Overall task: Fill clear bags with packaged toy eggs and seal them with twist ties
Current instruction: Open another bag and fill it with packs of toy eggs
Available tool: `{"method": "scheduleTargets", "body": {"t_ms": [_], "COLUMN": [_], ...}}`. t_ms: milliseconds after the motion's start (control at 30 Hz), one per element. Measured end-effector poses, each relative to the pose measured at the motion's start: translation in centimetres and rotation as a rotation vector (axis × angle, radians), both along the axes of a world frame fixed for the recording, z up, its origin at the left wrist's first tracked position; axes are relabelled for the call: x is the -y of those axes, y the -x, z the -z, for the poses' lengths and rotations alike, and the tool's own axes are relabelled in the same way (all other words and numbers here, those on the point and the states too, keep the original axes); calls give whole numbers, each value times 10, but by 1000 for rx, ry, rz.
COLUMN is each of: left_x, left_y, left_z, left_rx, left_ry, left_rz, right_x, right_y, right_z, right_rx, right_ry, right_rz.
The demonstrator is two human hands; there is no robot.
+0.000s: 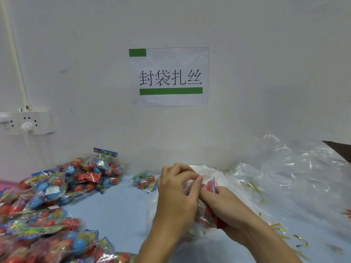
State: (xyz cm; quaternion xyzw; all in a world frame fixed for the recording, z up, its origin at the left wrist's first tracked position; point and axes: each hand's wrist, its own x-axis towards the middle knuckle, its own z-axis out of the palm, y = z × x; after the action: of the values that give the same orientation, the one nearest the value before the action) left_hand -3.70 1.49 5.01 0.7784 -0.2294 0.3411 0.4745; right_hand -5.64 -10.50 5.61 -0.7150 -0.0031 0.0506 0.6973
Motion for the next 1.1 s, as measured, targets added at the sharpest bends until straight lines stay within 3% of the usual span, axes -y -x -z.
{"method": "scheduleTargets", "body": {"t_ms": [167,333,533,733,833,900,1000,1100], "left_x": [9,2,-1,11,14,13,7,-2], "left_y": [9,7,1,1,0,1,4,-1], "left_z": [-3,-3,2,8,12,10,3,0], "left_rx": [4,-129,-211,124,176,139,16,-159], "left_ry": [-3,74,-44,-269,-320,-260,35,248], "left_rz": [163,116,116,102,117,145,154,11], "right_x": [2,7,9,6,6,6,9,14], "right_y": [-1,-4,0,-2,-3,-5,-8,-12], "right_z": [5,4,-2,5,9,8,7,8], "right_rx": [-126,-145,-120,-133,-120,-122,-136,-125], "right_ry": [-27,-157,-309,-220,-187,-192,-243,-295], "right_rz": [21,111,29,-39,-29,-2,62,156]}}
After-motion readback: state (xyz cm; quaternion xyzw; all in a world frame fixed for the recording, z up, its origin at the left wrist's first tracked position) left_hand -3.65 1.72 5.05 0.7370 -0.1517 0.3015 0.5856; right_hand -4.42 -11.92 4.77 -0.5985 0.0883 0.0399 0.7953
